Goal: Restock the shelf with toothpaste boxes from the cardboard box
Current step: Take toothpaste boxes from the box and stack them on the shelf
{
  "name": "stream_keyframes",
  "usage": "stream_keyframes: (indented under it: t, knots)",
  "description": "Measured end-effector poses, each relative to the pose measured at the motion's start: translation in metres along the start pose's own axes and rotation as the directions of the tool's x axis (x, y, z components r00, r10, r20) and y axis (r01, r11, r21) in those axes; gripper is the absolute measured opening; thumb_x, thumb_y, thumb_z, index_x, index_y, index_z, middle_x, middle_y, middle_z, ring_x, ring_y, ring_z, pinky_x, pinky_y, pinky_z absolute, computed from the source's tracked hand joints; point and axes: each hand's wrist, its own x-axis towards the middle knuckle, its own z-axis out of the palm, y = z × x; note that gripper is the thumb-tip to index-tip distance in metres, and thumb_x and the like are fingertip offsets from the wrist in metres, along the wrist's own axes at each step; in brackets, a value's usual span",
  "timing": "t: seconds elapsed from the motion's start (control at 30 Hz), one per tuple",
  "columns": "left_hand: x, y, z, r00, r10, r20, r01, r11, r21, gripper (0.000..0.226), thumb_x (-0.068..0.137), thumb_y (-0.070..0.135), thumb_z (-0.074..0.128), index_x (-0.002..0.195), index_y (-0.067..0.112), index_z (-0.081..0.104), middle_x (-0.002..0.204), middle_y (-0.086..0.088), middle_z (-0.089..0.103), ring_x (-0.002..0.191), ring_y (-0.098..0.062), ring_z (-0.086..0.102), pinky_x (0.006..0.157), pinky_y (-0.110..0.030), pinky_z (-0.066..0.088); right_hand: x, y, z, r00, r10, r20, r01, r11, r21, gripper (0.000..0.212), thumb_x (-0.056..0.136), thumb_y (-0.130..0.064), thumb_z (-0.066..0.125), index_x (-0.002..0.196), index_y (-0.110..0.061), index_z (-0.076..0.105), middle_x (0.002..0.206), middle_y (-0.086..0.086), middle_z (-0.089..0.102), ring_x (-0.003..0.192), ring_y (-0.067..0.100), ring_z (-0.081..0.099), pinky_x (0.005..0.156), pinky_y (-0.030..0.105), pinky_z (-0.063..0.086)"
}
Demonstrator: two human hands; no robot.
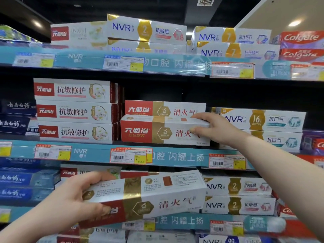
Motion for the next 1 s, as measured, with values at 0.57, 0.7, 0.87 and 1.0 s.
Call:
stream_keyframes:
  t: [0.57,0.7,0.87,1.0]
  knots:
    - [-0.005,-0.001,-0.006,0.991,0.134,0.019,-0.135,0.991,0.018,0.061,0.034,0.039,0.074,0.093,0.052,0.061,0.089,0.008,0.073,0.074,-0.019,0.071,0.070,-0.040,0.059,-0.008,-0.006,-0.002,0.995,0.079,0.058,-0.052,0.927,-0.372,0.058,0.083,-0.053,0.053,0.137,-0.034,0.040,0.141,-0.002,0.037,0.125,0.021,0.042,0.102,0.036,0.036]
    - [-0.006,0.002,-0.007,0.985,0.170,0.039,-0.170,0.985,0.000,0.059,0.036,0.038,0.074,0.093,0.049,0.063,0.089,0.006,0.074,0.075,-0.020,0.071,0.072,-0.042,0.058,-0.010,-0.008,0.000,0.997,0.071,0.020,-0.058,0.923,-0.380,0.056,0.084,-0.050,0.054,0.136,-0.029,0.043,0.141,0.000,0.041,0.126,0.021,0.042,0.102,0.036,0.035]
    - [-0.005,0.011,-0.010,0.976,0.217,0.035,-0.216,0.976,-0.026,0.084,0.008,0.063,0.080,0.089,0.048,0.066,0.087,0.012,0.073,0.074,-0.016,0.072,0.062,-0.030,0.059,-0.018,-0.009,0.002,0.996,0.077,-0.034,-0.084,0.942,-0.324,0.059,0.082,-0.046,0.060,0.134,-0.025,0.044,0.140,-0.001,0.044,0.124,0.019,0.046,0.098,0.033,0.039]
    - [0.000,0.028,-0.017,0.959,0.285,-0.004,-0.284,0.956,-0.079,0.078,0.007,0.066,0.079,0.083,0.050,0.067,0.089,0.019,0.070,0.076,-0.012,0.071,0.055,-0.023,0.057,-0.026,-0.007,-0.007,0.989,0.081,-0.125,-0.116,0.947,-0.298,0.052,0.084,-0.041,0.059,0.132,-0.025,0.046,0.137,-0.001,0.048,0.117,0.019,0.051,0.091,0.033,0.043]
